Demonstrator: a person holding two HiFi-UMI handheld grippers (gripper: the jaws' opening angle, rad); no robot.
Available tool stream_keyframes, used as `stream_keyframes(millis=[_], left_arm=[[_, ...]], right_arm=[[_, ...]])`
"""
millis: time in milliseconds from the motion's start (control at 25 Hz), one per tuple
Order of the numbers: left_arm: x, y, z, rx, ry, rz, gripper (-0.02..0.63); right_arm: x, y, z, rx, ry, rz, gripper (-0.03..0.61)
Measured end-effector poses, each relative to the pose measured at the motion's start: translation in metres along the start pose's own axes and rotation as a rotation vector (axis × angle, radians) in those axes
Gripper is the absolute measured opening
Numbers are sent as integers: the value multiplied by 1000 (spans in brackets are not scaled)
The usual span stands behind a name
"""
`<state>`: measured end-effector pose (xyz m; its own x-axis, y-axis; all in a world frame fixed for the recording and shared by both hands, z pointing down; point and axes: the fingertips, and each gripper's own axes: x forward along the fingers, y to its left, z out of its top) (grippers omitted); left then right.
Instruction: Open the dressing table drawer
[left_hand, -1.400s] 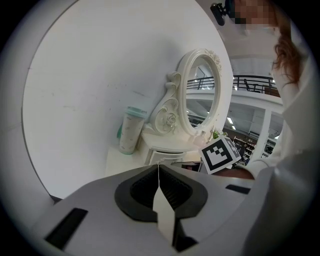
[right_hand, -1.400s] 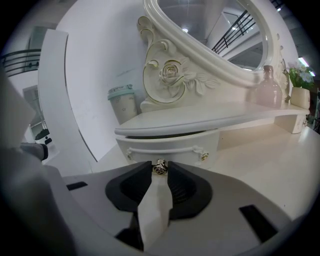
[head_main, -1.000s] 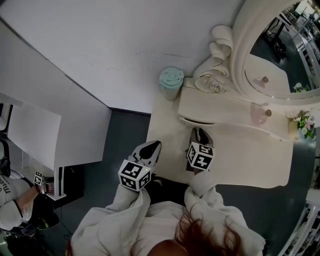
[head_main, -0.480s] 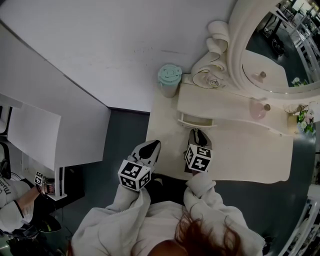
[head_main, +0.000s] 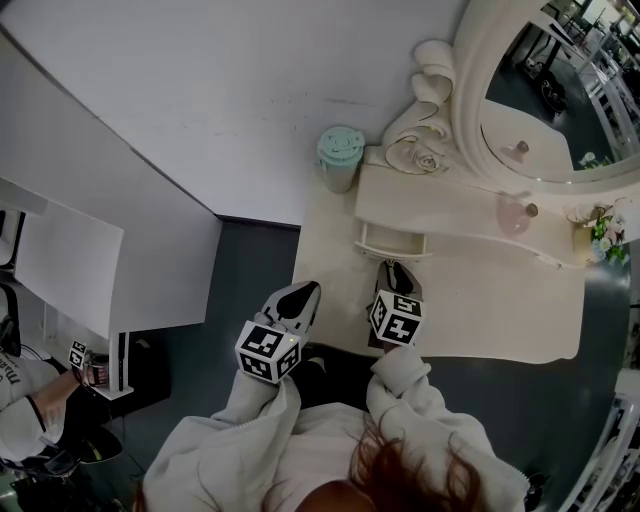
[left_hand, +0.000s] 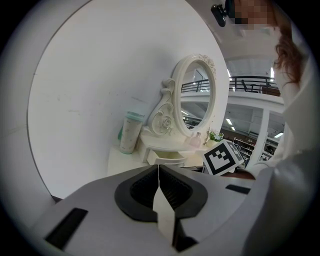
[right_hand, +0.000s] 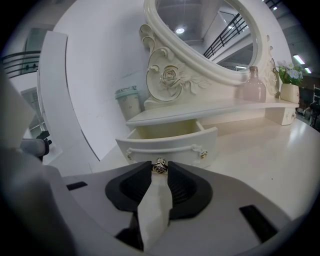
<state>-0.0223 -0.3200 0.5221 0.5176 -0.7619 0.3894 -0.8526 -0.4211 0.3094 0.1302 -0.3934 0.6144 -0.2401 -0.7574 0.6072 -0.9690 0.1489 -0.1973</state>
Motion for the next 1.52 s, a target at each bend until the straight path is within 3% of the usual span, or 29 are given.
stream_keyframes(millis=[880, 1080, 1520], left_arm=[[-22, -14, -2, 19, -21, -32, 20], [-24, -13, -2, 22, -19, -46, 20], [-37, -29, -8, 56, -7, -123, 20]], right_arm=[[-19, 5, -17, 64, 0, 5, 122], [-25, 7, -17, 98, -4, 25, 207], [-71, 8, -32, 211, -32, 45, 249]])
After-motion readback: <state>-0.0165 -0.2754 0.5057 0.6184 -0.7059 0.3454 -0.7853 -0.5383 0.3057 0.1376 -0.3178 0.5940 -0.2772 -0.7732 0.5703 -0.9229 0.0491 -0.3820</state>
